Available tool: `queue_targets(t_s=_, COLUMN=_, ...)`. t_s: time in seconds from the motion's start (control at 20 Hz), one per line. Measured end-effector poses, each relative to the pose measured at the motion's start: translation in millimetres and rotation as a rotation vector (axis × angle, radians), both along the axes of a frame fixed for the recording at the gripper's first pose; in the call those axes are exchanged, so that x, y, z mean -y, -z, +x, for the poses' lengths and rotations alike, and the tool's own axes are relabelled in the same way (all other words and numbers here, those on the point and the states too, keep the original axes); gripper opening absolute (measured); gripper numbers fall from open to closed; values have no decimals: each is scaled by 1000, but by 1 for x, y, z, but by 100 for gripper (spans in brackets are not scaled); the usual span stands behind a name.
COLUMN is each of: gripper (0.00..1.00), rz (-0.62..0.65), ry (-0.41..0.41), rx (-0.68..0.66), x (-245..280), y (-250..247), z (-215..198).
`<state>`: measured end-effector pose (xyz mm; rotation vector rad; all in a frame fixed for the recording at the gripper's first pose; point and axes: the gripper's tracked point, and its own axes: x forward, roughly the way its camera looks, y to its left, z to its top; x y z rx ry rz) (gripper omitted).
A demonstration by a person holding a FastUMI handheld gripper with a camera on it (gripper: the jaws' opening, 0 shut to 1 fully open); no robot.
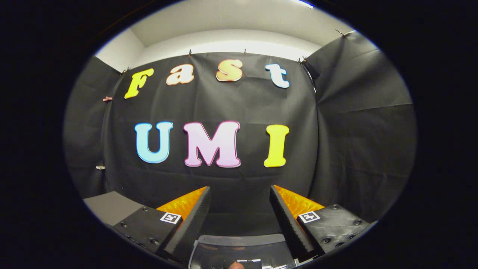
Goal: Put the clothes into the washing machine and then close the washing machine lid.
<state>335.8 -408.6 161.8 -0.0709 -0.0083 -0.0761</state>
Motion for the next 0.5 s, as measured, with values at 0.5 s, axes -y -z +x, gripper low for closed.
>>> queue_targets(t_s=0.5, gripper=98, rz=-8, ry=-22, rx=18, x=-14, y=-17, z=-16)
